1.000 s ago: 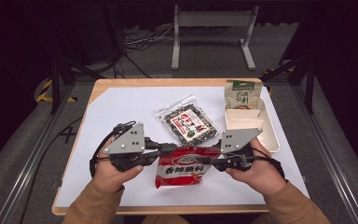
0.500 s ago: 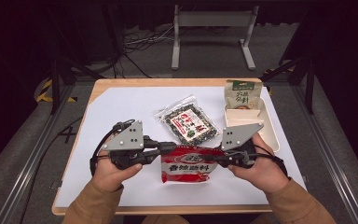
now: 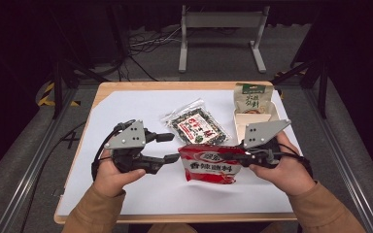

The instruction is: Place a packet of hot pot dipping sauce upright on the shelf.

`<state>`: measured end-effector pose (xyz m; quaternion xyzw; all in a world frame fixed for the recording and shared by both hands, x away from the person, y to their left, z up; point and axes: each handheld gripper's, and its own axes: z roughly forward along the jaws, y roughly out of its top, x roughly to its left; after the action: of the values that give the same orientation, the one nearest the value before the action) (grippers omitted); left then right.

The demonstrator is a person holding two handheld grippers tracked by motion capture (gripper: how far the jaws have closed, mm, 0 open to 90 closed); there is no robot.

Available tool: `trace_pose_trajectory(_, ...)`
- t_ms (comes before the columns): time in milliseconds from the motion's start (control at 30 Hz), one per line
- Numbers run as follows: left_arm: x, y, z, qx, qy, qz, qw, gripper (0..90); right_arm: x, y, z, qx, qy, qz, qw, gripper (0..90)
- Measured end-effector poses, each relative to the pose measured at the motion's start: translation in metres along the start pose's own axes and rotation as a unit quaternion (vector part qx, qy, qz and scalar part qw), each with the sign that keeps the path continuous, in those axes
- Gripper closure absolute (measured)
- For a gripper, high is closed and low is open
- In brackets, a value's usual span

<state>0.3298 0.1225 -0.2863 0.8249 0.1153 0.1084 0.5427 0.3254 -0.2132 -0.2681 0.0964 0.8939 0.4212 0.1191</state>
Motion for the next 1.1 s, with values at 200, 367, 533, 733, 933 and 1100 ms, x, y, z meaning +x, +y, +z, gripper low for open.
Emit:
trace_pose_trajectory(200,0.008,-0.008,-0.001,0.0,0.019,-0.011,0.9998,38.3,-0.01,0.003,-0.019,-0.006,-0.012,0.001,0.9999,88.1)
trace_pose_trajectory(367,0.014,-0.013,-0.001,0.009,0.033,-0.018,0.9993,37.7,-0.017,0.007,-0.031,-0.009,-0.022,-0.002,0.9997,88.0)
trace_pose_trajectory(533,0.021,-0.022,-0.003,0.012,0.043,-0.037,0.9983,36.5,-0.028,0.013,-0.047,-0.016,-0.036,-0.005,0.9992,88.1)
trace_pose_trajectory(733,0.027,-0.034,-0.007,0.022,0.061,-0.049,0.9967,34.6,-0.042,0.015,-0.059,-0.021,-0.052,-0.011,0.9984,88.0)
trace_pose_trajectory(933,0.032,-0.043,-0.012,0.027,0.083,-0.066,0.994,34.3,-0.053,0.015,-0.067,-0.021,-0.065,-0.018,0.9975,88.1)
trace_pose_trajectory(1100,0.037,-0.054,-0.016,0.032,0.095,-0.084,0.9915,33.8,-0.067,0.015,-0.076,-0.018,-0.079,-0.028,0.9963,88.0)
